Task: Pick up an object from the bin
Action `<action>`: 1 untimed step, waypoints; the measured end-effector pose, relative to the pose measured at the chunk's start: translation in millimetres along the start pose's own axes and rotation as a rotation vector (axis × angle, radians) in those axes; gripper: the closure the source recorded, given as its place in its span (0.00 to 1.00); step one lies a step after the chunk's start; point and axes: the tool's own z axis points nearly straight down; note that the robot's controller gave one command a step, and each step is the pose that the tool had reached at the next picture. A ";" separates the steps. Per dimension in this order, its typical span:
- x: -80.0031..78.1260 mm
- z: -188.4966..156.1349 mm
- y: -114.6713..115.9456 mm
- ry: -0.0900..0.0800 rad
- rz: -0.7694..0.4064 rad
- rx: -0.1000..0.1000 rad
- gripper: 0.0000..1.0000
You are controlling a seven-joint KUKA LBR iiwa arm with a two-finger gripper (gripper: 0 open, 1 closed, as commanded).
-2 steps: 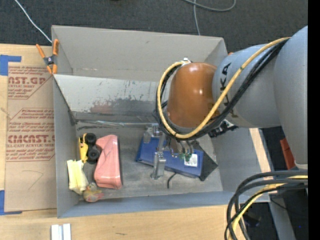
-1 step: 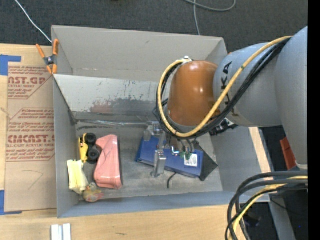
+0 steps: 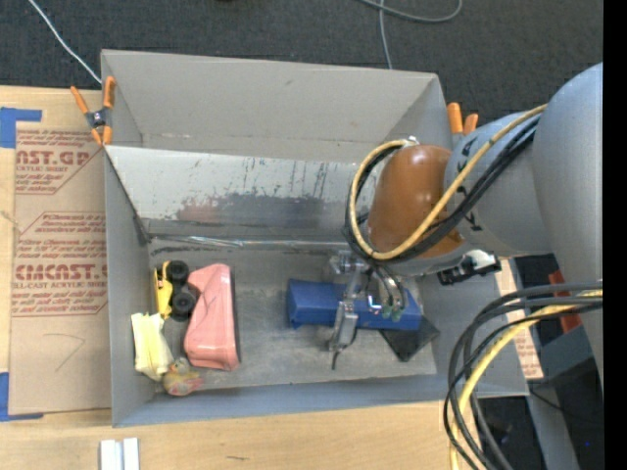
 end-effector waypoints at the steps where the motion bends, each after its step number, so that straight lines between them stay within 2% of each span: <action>1: 3.8 -1.1 13.2 -0.006 -0.013 -0.003 0.00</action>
Offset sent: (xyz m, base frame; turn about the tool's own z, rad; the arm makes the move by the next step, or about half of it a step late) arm 0.0000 0.0000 0.0000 0.0000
